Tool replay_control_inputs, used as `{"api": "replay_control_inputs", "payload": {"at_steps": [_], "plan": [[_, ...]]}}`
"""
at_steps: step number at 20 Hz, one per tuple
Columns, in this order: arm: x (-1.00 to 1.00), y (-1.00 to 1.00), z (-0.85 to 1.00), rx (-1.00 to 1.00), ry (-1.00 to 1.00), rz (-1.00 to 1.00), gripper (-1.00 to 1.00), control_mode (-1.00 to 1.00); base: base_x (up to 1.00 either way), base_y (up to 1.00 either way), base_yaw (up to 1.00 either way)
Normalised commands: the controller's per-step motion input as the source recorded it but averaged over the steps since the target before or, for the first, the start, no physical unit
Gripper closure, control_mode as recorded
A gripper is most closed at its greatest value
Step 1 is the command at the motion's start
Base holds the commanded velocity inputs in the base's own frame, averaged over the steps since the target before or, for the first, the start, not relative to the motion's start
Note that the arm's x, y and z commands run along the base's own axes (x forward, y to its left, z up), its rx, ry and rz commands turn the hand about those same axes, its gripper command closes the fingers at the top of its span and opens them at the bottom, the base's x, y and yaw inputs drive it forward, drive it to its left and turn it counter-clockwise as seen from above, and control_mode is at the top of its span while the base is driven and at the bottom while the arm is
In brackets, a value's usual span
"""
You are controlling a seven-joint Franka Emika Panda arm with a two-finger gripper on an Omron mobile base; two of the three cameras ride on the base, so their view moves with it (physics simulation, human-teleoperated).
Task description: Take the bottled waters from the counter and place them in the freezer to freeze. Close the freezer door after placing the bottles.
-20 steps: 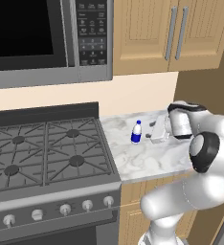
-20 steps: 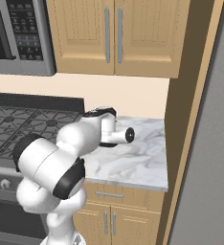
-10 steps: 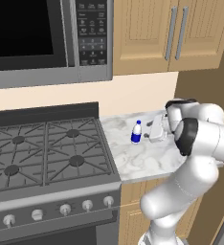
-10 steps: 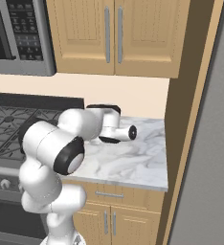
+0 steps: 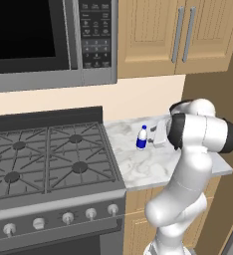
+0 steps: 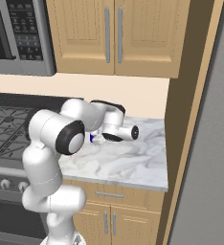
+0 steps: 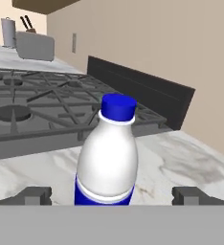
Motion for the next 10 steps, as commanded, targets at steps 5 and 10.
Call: {"api": "replay_control_inputs", "payload": {"at_steps": [5, 10], "plan": [[0.07, 0.02, -0.07, 0.0, 0.0, 0.04, -1.0, -1.0, 0.0, 0.0, 0.0], [0.0, 0.22, -0.05, 0.0, 0.03, 0.11, -1.0, -1.0, 0.0, 0.0, 0.0]]}}
